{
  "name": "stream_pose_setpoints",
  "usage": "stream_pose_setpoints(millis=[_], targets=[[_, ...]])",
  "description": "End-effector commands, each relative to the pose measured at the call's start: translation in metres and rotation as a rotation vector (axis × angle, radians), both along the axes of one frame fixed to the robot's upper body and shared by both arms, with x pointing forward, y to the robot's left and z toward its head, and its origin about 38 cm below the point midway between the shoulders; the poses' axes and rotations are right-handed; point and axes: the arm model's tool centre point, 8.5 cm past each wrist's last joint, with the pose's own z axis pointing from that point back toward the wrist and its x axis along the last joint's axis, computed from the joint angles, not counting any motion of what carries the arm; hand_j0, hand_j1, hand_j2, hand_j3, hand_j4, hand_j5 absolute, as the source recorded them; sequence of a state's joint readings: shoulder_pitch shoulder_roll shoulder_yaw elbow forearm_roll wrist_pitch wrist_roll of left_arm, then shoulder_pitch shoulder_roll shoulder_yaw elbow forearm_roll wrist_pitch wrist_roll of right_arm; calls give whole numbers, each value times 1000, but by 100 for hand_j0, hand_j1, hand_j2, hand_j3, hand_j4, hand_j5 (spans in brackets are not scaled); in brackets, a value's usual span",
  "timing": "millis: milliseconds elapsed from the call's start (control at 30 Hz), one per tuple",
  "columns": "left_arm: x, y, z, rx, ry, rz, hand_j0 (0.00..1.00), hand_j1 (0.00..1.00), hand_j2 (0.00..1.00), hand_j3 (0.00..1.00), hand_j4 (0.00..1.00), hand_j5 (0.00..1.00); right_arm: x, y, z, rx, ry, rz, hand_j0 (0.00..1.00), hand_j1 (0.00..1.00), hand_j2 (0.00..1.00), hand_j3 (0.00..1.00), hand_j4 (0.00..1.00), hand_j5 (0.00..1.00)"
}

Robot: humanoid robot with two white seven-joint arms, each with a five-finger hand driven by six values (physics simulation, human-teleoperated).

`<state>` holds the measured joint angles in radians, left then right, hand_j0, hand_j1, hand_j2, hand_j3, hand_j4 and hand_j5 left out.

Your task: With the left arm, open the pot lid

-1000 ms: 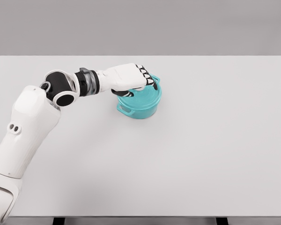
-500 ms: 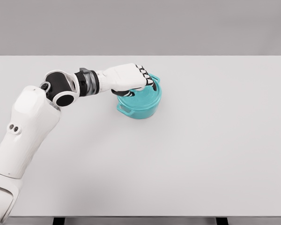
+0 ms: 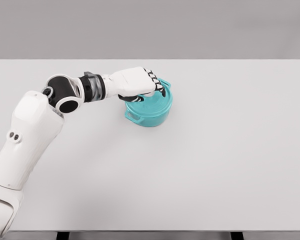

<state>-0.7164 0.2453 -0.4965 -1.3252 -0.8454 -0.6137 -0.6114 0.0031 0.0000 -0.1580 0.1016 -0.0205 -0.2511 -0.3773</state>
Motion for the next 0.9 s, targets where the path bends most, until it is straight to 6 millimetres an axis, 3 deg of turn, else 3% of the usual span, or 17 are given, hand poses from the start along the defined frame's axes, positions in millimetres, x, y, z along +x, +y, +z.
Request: stream_pose_setpoints(millis=[0,867], targets=[[1,2,0,-2,2,5,71,71,71,71,71,71,0,0,0,0,-1,-1,100,100,100,100,100,100],[5,8,0,5,6,20,71,71,71,71,71,71,0,0,0,0,-1,-1,100,100,100,100,100,100]])
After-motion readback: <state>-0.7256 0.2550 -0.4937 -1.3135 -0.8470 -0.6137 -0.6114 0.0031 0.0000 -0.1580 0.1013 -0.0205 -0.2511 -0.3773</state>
